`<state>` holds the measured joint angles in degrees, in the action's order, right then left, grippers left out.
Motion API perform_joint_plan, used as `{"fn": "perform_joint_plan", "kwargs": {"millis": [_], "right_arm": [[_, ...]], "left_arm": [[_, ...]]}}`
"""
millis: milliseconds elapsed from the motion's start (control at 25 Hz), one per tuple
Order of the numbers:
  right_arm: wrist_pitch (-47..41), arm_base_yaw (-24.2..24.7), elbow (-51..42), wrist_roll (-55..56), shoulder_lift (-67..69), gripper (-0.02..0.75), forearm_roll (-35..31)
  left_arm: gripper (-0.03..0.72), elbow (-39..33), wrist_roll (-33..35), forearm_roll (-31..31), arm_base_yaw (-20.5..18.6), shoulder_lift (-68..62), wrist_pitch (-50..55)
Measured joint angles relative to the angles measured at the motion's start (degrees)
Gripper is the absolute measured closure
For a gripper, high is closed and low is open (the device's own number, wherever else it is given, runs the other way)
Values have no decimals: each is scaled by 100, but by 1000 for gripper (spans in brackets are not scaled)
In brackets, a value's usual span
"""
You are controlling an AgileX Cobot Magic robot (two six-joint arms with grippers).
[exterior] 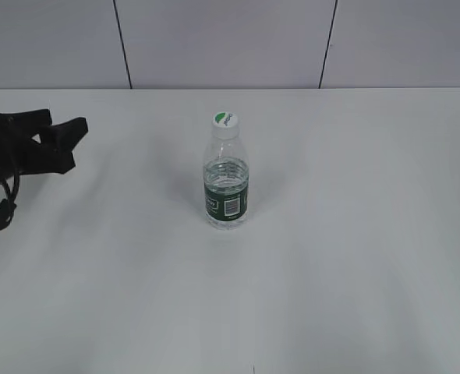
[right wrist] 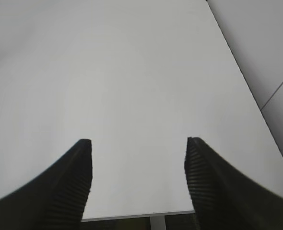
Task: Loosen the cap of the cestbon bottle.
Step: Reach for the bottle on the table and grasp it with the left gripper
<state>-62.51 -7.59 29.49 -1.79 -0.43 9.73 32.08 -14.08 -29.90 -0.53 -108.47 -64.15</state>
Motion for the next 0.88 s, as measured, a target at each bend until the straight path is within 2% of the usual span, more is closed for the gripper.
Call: {"fn": "perform_joint_plan", "kwargs": {"millis": [320, 640, 760, 880], "right_arm": [[0, 0, 0, 0, 0, 271, 0], [0, 0, 0, 0, 0, 271, 0], [0, 0, 0, 0, 0, 271, 0], [0, 0, 0, 0, 0, 271, 0]], "left_arm": [[250, 858, -775, -2295, -181, -859, -311], [260, 2427, -2259, -5050, -181, -1427, -451], [260, 2711, -2490, -5508, -181, -1523, -478], [263, 2756, -2531, -5666, -181, -1528, -484]]}}
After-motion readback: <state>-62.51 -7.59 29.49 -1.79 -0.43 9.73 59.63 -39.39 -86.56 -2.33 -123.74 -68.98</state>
